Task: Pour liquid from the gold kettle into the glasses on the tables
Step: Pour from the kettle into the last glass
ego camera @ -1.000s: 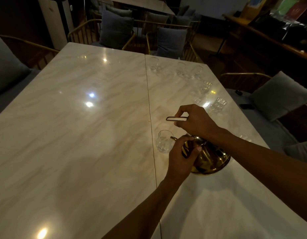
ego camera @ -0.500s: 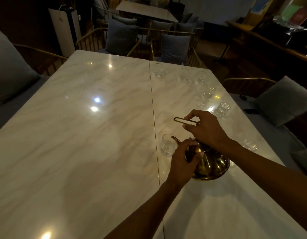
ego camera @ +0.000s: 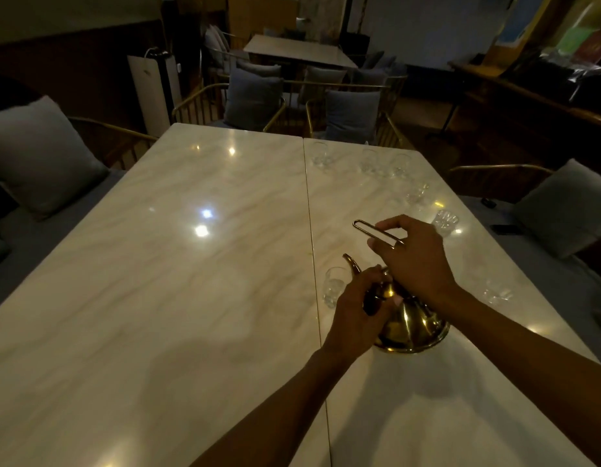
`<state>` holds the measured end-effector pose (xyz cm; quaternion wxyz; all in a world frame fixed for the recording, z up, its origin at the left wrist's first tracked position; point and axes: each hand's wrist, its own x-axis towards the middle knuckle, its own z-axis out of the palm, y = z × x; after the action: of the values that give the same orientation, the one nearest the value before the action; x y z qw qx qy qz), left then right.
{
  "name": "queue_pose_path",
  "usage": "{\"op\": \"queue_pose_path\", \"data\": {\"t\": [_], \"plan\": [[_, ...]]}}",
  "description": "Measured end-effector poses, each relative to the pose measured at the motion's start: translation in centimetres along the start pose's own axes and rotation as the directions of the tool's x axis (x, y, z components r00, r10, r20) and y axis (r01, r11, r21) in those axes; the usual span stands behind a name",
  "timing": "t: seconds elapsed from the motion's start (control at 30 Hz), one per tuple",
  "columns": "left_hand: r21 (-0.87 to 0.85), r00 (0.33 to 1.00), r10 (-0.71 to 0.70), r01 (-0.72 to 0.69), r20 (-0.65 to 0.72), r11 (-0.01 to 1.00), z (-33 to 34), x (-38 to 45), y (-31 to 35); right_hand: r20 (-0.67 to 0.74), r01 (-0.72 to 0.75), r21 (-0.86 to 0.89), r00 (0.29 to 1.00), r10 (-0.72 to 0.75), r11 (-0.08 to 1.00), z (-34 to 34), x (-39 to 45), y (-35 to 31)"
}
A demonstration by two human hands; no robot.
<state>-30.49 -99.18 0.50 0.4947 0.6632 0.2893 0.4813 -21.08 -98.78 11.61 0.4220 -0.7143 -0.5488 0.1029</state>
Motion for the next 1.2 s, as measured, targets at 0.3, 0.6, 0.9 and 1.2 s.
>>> {"op": "queue_pose_path", "data": {"t": [0.3,0.6,0.9,1.2], "plan": [[0.200,0.999,0.018,-0.027,0.048,0.979,-4.1,-4.7,-3.9,0.067,-0.071,0.260,0.996,0.055,0.963,4.1,-5.8,1.6],[0.388,0.997,0.041,-0.015,-0.060,0.922,-10.3,-5.8,-6.3,0.328,0.020,0.251,0.939,-0.104,0.968,10.2,-3.6,0.6],[0.515,0.985,0.114,-0.031,-0.131,0.857,-17.5,0.6,-8.1,0.472,0.203,0.191,0.839,-0.272,0.960,15.0,4.4,-2.6],[0.597,0.987,0.061,0.039,-0.146,0.801,-21.6,7.7,-13.3,0.501,0.203,0.181,0.823,-0.268,0.962,21.2,11.1,-2.5]]}}
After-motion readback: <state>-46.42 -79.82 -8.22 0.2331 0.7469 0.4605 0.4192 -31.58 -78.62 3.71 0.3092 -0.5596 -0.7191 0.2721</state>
